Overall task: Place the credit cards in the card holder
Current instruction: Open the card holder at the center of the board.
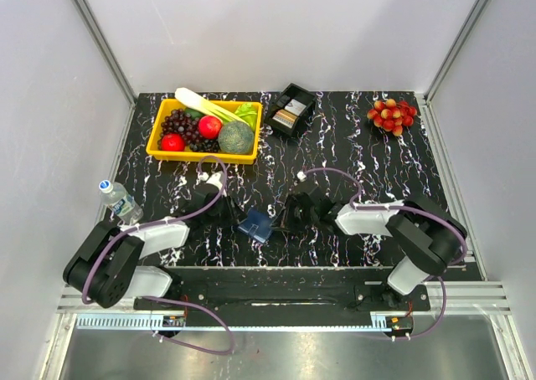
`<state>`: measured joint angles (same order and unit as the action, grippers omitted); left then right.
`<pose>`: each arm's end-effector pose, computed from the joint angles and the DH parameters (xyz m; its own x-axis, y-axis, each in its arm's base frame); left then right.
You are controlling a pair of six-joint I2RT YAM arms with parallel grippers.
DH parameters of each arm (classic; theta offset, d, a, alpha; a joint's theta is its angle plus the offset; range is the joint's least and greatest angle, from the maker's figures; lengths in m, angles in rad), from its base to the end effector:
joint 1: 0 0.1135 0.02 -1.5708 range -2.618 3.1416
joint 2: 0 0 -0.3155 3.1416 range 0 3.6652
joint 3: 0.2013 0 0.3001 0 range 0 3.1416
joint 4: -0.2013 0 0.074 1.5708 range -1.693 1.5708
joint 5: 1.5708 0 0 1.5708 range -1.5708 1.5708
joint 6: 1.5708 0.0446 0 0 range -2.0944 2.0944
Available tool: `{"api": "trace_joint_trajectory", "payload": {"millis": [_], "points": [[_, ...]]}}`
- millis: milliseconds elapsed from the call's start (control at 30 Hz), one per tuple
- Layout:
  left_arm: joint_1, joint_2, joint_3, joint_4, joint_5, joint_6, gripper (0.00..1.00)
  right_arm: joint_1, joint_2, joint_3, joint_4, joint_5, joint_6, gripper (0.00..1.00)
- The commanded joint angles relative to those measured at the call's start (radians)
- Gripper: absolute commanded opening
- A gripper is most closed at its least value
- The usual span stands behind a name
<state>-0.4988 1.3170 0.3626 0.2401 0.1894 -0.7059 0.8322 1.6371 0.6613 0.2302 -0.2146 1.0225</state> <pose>0.2144 -0.1264 0.1365 -0.8236 -0.2768 -0.4950 0.0794 0.8079 -0.5840 0.2231 0.2591 0.1387 -0.9445 0.2012 -0.2596 -0.0417 0.7107 0.7023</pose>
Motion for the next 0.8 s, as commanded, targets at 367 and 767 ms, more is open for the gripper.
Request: {"api": "trace_joint_trajectory", "payload": {"millis": [367,767], "points": [[-0.029,-0.275,0.117,-0.309,-0.235,-0.018,0.98,0.169,-0.221,0.242,-0.46,0.794,-0.639,0.0],[0.146,-0.395,0.052,-0.421,-0.242,-0.032,0.99,0.485,0.217,0.432,-0.575,1.299,-0.825,0.0]]}}
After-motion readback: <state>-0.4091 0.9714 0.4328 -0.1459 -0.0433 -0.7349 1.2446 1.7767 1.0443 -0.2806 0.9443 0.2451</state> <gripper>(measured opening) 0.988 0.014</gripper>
